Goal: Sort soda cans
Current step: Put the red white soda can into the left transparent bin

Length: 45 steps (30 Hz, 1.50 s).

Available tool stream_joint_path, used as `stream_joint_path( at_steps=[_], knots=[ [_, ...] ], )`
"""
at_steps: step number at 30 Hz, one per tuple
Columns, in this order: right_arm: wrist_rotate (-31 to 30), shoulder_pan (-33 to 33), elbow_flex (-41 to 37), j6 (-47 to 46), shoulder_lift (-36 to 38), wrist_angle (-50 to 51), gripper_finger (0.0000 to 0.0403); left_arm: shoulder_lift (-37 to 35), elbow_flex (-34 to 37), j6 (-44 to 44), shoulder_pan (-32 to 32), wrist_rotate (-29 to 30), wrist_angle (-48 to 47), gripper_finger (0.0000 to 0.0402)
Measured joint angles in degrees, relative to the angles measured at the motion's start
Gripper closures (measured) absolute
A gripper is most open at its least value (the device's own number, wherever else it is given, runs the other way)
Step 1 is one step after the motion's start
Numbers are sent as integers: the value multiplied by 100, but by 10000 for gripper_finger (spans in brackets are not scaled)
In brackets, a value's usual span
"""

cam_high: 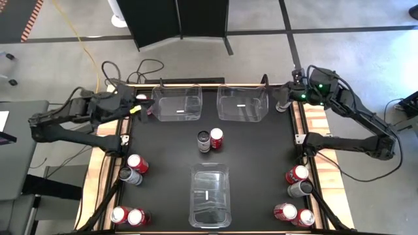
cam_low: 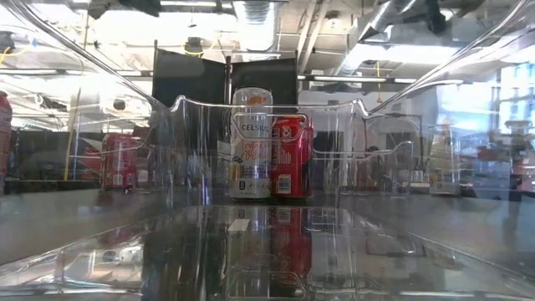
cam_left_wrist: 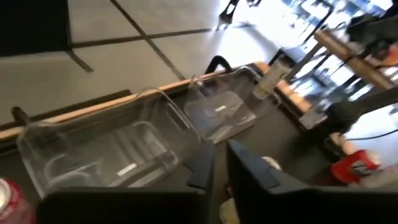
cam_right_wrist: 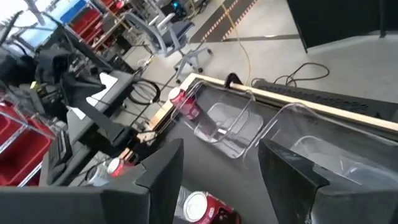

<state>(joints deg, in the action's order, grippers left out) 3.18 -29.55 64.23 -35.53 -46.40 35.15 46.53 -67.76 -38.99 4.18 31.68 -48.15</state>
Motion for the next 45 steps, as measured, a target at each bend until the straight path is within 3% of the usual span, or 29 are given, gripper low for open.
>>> stream_joint_path(
  at_steps=[4, 9, 15, 23, 30, 35, 45],
  knots=[
    [-1, 177, 0, -3, -49, 107, 175, 549, -358, -242, 421, 5, -799, 254],
    [-4, 267, 0, -194, -58, 631, 175, 1205, -725, -1287, 1275, -14, -2443, 134],
    [-6, 265, 0, -197, -54, 895, 175, 1886, -698, -1671, 2376, -194, -3169, 59],
    [-8, 299, 0, -168, -54, 917, 175, 2804, -696, -1044, 3577, -260, -3134, 37],
    [-15, 559, 0, -153, -54, 1174, 175, 3384, -689, -603, 4452, -873, -2781, 37],
    [-24, 666, 0, -151, -54, 1190, 175, 3636, -687, 5, 4722, -1200, -2313, 37],
    [-73, 665, 0, -139, -54, 1201, 175, 3783, -280, -156, 5039, -1193, -2317, 37]
  ],
)
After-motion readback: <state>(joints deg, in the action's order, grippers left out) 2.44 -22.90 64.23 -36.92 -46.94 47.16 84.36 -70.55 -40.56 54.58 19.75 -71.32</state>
